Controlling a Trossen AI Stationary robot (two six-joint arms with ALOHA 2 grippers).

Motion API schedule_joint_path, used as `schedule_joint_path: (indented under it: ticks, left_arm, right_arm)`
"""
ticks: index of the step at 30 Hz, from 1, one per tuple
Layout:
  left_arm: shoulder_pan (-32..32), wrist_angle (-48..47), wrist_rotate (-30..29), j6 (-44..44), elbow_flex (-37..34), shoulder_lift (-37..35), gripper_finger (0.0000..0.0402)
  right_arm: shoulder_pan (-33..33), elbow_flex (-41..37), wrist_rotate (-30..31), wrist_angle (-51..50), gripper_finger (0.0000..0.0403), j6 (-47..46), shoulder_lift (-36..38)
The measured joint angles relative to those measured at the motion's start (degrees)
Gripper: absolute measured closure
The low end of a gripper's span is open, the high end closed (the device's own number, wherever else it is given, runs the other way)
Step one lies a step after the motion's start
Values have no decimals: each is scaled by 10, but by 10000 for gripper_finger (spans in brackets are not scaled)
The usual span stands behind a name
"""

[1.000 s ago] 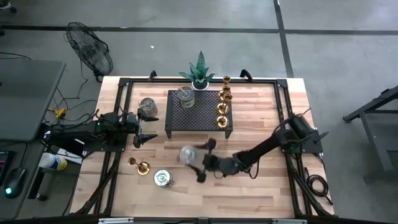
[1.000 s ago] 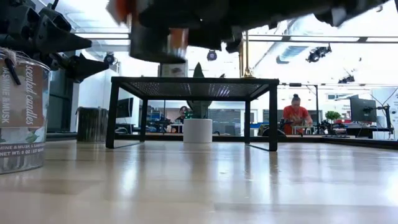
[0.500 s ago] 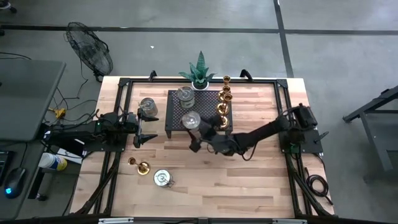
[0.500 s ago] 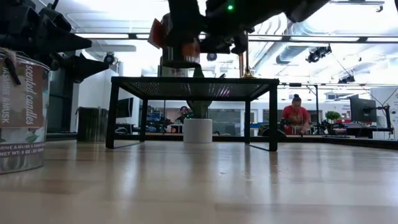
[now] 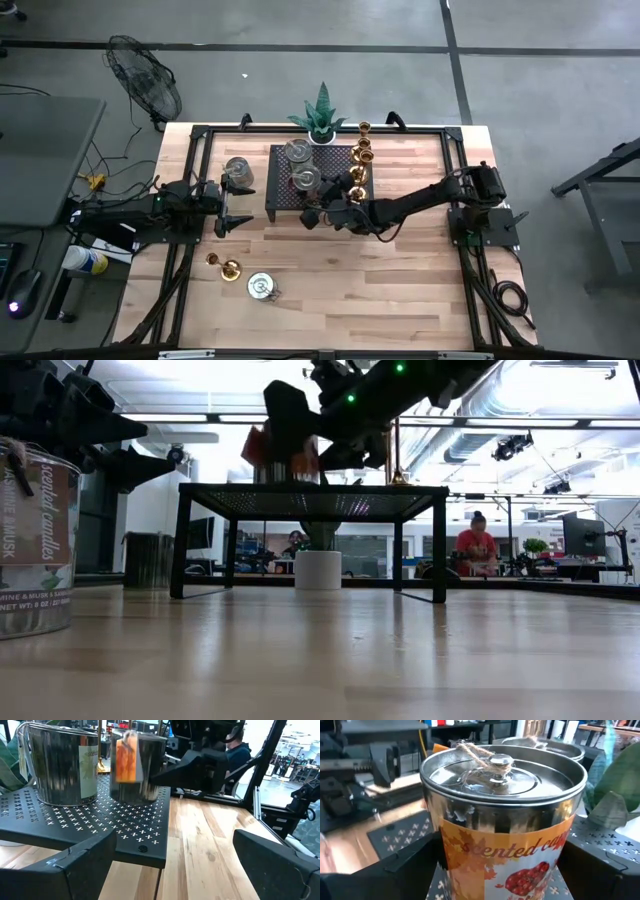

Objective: Pick & Place candle stick holders
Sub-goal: Put the silver scented candle on the shelf

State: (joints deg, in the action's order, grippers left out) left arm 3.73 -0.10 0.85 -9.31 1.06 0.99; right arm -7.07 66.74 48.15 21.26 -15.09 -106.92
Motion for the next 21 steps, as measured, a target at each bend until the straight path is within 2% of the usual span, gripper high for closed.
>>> schedule_joint_path:
  ticks: [5,21]
  left_arm:
    - [0,0,0,0,0,0,9]
    - [0,0,0,0,0,0,9]
  right_arm:
    - [0,0,-16,-13,51,1,0]
    - [0,0,-14,-21,39,-5,0]
